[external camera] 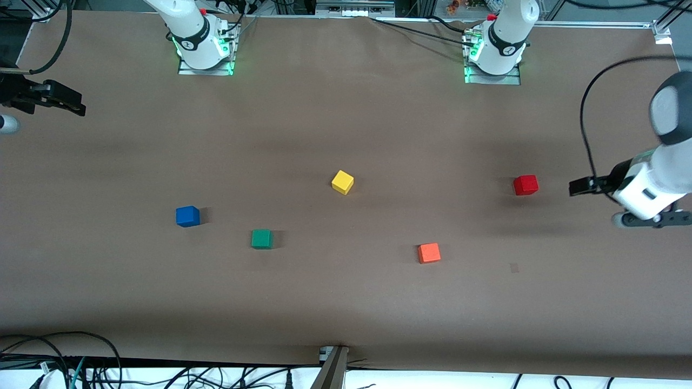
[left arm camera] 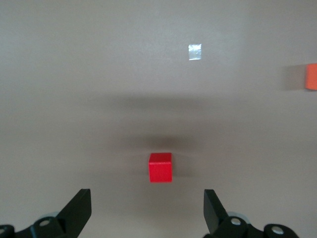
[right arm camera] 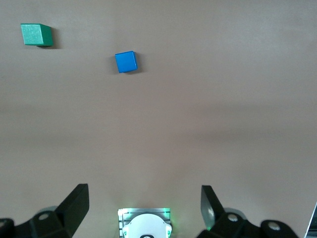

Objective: Pass red block to right arm, stack on blue
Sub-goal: 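Lower the left gripper over the red cube and close on it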

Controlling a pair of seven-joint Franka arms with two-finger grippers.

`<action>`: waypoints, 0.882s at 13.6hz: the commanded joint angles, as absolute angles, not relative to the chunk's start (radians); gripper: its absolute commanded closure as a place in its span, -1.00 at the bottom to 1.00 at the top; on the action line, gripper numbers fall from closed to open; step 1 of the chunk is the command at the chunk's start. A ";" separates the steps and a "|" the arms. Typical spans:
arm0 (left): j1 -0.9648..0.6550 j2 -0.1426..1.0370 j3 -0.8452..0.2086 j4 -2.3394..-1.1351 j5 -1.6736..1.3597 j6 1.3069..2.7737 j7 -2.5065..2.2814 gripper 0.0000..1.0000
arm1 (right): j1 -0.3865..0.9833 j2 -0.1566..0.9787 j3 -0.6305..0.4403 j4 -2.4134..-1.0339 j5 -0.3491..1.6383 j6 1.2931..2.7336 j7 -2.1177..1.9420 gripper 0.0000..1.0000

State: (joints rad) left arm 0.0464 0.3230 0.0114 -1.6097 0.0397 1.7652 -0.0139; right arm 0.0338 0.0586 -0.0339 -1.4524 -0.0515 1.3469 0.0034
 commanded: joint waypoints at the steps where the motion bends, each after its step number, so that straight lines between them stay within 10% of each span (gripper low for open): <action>1: 0.067 0.299 0.009 -1.779 0.052 1.927 0.008 -1.00 | 0.021 0.063 -0.023 -1.433 -0.058 1.333 -0.005 -1.00; 12: 0.078 0.336 -0.005 -2.250 0.054 2.522 0.011 -1.00 | 0.021 0.064 -0.023 -1.433 -0.058 1.333 -0.005 -1.00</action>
State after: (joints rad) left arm 0.0743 0.3371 -0.0007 -2.2271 0.0401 2.4997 -0.0087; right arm 0.0336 0.0587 -0.0339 -1.4523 -0.0515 1.3469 0.0034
